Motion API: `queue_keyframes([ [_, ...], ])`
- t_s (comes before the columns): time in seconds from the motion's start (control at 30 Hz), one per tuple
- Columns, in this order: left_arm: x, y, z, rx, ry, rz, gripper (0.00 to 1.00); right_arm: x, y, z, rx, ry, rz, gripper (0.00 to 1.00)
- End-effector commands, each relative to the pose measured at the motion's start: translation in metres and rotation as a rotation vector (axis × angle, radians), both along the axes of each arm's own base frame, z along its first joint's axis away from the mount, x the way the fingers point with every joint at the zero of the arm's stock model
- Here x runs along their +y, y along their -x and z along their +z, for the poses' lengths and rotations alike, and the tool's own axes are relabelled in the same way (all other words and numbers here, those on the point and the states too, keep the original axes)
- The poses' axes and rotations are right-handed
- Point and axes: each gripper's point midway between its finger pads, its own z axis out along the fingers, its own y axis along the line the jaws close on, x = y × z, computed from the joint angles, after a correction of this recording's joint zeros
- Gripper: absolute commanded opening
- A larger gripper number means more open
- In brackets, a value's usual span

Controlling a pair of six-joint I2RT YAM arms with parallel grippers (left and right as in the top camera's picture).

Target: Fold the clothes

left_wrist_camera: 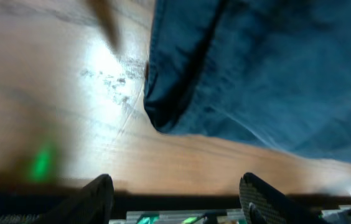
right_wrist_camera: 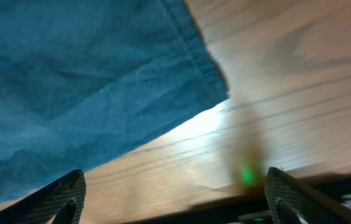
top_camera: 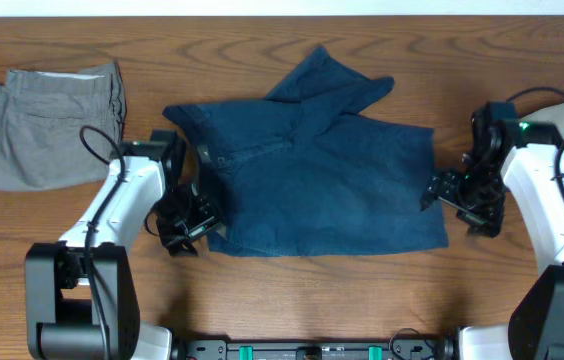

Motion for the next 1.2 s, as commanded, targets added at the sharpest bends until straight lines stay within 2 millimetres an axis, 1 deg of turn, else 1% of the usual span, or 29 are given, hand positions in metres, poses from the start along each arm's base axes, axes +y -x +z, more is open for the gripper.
queue_keyframes([
  [0.0, -0.008, 0.008, -0.011, 0.024, 0.032, 0.075, 0.66, 0.007, 0.009, -0.015, 0.034, -0.038, -0.177, 0.91],
  [0.13, -0.011, 0.008, -0.031, 0.034, 0.019, 0.201, 0.66, 0.009, 0.015, -0.036, 0.048, -0.024, -0.283, 0.91],
  [0.27, -0.016, -0.003, -0.047, -0.025, 0.017, 0.261, 0.66, 0.009, 0.018, -0.054, 0.043, -0.017, -0.353, 0.91],
  [0.3, -0.018, -0.007, -0.050, -0.055, 0.019, 0.259, 0.60, 0.010, 0.021, -0.058, 0.050, -0.016, -0.377, 0.91],
  [0.37, -0.017, -0.014, -0.053, -0.090, 0.008, 0.259, 0.39, 0.013, 0.025, -0.065, 0.060, -0.029, -0.406, 0.91],
  [0.43, -0.014, -0.020, -0.055, -0.116, -0.009, 0.264, 0.19, 0.017, 0.028, -0.070, 0.069, -0.053, -0.435, 0.88],
  [0.47, -0.014, -0.021, -0.055, -0.119, -0.010, 0.266, 0.11, 0.018, 0.031, -0.074, 0.074, -0.053, -0.452, 0.86],
  [0.5, -0.014, -0.020, -0.055, -0.115, -0.011, 0.271, 0.07, 0.018, 0.033, -0.077, 0.079, -0.051, -0.470, 0.84],
  [0.57, -0.016, -0.015, -0.053, -0.090, -0.005, 0.271, 0.06, 0.019, 0.036, -0.083, 0.080, -0.048, -0.495, 0.77],
  [0.63, -0.016, -0.008, -0.053, -0.061, -0.008, 0.271, 0.06, 0.019, 0.038, -0.089, 0.078, -0.047, -0.509, 0.64],
  [0.67, -0.015, -0.005, -0.053, -0.050, -0.011, 0.267, 0.06, 0.019, 0.039, -0.092, 0.071, -0.048, -0.512, 0.55],
  [0.7, -0.015, -0.004, -0.052, -0.046, -0.011, 0.259, 0.06, 0.018, 0.037, -0.095, 0.059, -0.050, -0.511, 0.50],
  [0.77, -0.015, -0.002, -0.052, -0.044, -0.010, 0.248, 0.06, 0.018, 0.031, -0.098, 0.023, -0.054, -0.509, 0.22],
  [0.8, -0.015, -0.002, -0.051, -0.050, -0.008, 0.241, 0.06, 0.017, 0.027, -0.099, 0.005, -0.052, -0.508, 0.10],
  [0.83, -0.015, -0.003, -0.050, -0.055, -0.007, 0.238, 0.06, 0.016, 0.021, -0.099, -0.021, -0.057, -0.503, 0.01],
  [0.93, -0.016, -0.009, -0.045, -0.096, 0.006, 0.209, 0.07, 0.017, 0.000, -0.097, -0.115, -0.087, -0.437, 0.01],
  [1.0, -0.016, -0.016, -0.035, -0.144, 0.018, 0.171, 0.06, 0.023, -0.016, -0.090, -0.186, -0.144, -0.360, 0.01],
  [1.1, -0.016, -0.033, -0.011, -0.247, 0.029, 0.113, 0.06, 0.029, -0.038, -0.068, -0.281, -0.193, -0.274, 0.01],
  [1.17, -0.012, -0.044, 0.009, -0.328, 0.011, 0.079, 0.06, 0.030, -0.053, -0.048, -0.348, -0.207, -0.224, 0.01],
])
